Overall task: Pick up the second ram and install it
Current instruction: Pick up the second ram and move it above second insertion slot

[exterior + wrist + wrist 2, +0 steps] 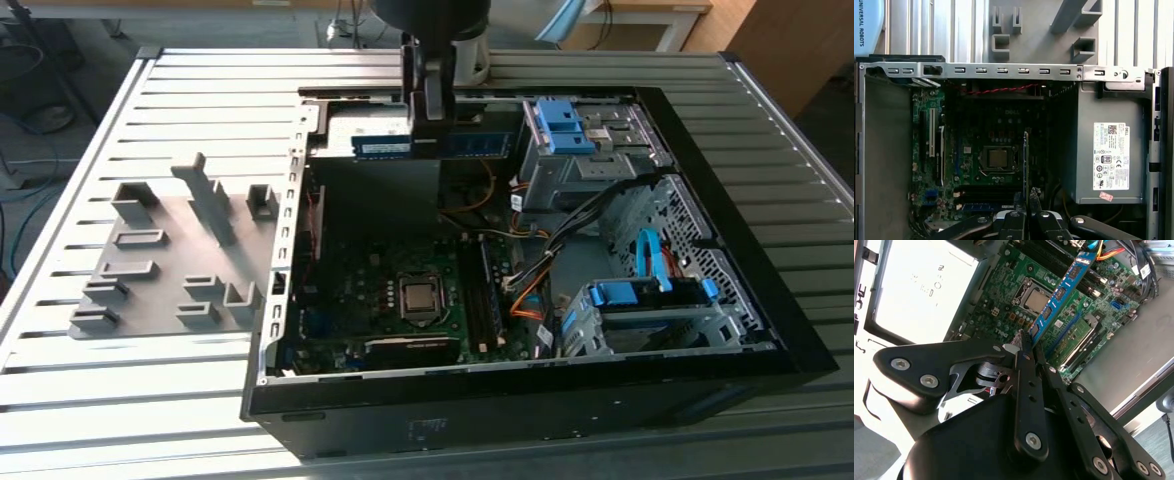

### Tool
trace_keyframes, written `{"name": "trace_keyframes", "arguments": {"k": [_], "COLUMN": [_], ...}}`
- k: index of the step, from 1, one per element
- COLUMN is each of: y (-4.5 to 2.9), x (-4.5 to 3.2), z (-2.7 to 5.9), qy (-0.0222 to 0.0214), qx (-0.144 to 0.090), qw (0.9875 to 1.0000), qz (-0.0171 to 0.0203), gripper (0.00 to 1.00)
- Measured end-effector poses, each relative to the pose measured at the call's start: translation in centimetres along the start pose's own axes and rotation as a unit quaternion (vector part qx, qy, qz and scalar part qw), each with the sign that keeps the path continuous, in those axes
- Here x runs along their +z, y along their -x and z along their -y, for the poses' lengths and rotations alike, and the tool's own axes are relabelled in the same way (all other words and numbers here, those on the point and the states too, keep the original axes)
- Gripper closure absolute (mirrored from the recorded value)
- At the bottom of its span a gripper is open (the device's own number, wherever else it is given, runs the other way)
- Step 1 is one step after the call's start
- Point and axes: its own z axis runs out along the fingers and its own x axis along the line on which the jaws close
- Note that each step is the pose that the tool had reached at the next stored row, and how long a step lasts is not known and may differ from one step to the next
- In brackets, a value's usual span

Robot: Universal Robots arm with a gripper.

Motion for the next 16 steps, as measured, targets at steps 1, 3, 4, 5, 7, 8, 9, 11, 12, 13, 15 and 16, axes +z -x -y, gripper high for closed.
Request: {"name": "trace_keyframes", "arguments": {"k": [1, 3, 4, 5, 7, 8, 9, 11, 12, 13, 15, 16], "y": [0.0, 0.0, 0.0, 0.0, 0.0, 0.0, 0.0, 0.0, 0.0, 0.0, 0.01, 0.01], "x": [0.0, 0.0, 0.0, 0.0, 0.0, 0.0, 0.0, 0.0, 0.01, 0.0, 0.0, 0.01], "z": [0.08, 0.25, 0.33, 0.41, 0.56, 0.64, 0.72, 0.89, 0.97, 1.05, 1.21, 1.55], "qy": [0.0, 0.0, 0.0, 0.0, 0.0, 0.0, 0.0, 0.0, 0.0, 0.0001, 0.0001, 0.0001], "qx": [0.0, 0.0, 0.0, 0.0, 0.0, 0.0, 0.0, 0.0, 0.0, 0.0, 0.0, 0.0], "qw": [1.0, 1.0, 1.0, 1.0, 1.0, 1.0, 1.0, 1.0, 1.0, 1.0, 1.0, 1.0], "qz": [0.0, 0.0, 0.0, 0.0, 0.0, 0.0, 0.0, 0.0, 0.0, 0.0, 0.0, 0.0], "gripper": [0.86, 0.86, 0.86, 0.86, 0.86, 0.86, 0.86, 0.86, 0.86, 0.86, 0.86, 0.86]}}
